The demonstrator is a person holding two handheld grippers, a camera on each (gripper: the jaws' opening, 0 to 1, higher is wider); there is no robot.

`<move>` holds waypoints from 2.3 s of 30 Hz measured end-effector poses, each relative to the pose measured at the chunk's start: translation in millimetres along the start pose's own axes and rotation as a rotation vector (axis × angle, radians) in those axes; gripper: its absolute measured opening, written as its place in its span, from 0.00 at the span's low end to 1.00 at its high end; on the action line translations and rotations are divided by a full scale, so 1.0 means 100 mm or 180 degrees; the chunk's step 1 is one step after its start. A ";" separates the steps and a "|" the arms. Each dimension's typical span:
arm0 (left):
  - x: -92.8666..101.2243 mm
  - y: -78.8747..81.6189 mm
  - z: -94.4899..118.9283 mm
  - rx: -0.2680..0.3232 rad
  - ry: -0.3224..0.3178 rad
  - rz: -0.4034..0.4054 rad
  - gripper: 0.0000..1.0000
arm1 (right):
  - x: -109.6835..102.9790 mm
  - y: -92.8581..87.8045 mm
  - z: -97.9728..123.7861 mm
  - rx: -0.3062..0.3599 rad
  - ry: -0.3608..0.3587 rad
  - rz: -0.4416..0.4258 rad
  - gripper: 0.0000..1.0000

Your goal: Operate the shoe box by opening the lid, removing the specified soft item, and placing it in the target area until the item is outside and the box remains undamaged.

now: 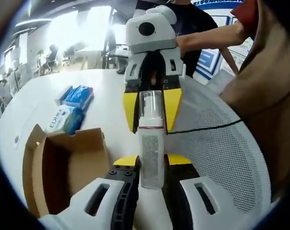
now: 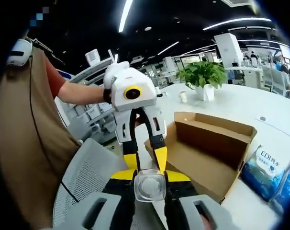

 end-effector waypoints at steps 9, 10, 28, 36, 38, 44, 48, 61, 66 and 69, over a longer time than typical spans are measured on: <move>0.02 -0.09 0.01 -0.0183 -0.0034 -0.0072 0.20 | -0.02 -0.07 -0.09 -0.0213 -0.0025 0.0048 0.17; 0.02 -0.09 0.01 -0.0184 -0.0030 -0.0072 0.20 | -0.02 -0.07 -0.09 -0.0216 -0.0032 0.0044 0.17; -0.04 -0.06 -0.02 -0.0006 0.0031 0.0124 0.24 | 0.06 -0.16 0.04 -0.0106 -0.0088 -0.0360 0.17; -0.15 -0.06 0.12 0.0219 0.0195 0.0343 0.32 | 0.11 -0.23 0.17 -0.0147 -0.0165 -0.0394 0.17; -0.18 -0.06 0.15 0.0283 0.0247 0.0410 0.34 | 0.13 -0.25 0.20 -0.0174 -0.0190 -0.0394 0.17; -0.37 -0.07 0.37 0.0696 0.0603 0.0784 0.40 | 0.22 -0.24 0.34 -0.0187 -0.0280 -0.0409 0.17; -0.47 -0.18 0.48 0.0878 0.0861 0.1005 0.46 | 0.28 -0.23 0.43 -0.0240 -0.0330 -0.0380 0.17; -0.47 -0.53 0.70 0.1113 0.1285 0.1470 0.55 | 0.55 -0.03 0.72 -0.0356 -0.0470 -0.0244 0.17; -0.46 -0.57 0.81 0.1226 0.1447 0.1613 0.55 | 0.69 0.08 0.84 -0.0350 -0.0563 -0.0219 0.17; -0.43 -0.59 0.84 0.1282 0.1482 0.1681 0.56 | 0.80 0.12 0.92 -0.0347 -0.0600 -0.0222 0.17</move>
Point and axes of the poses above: the point that each gripper's makers call its tool centre point, and the gripper's own axes: z roughly backward along the fingers, x roughly to its right, y roughly out of its top, the point moved 2 cm from there along z, roughly backward along the fingers, and after that the axes turned 3 degrees about y, right-handed, at the moved point
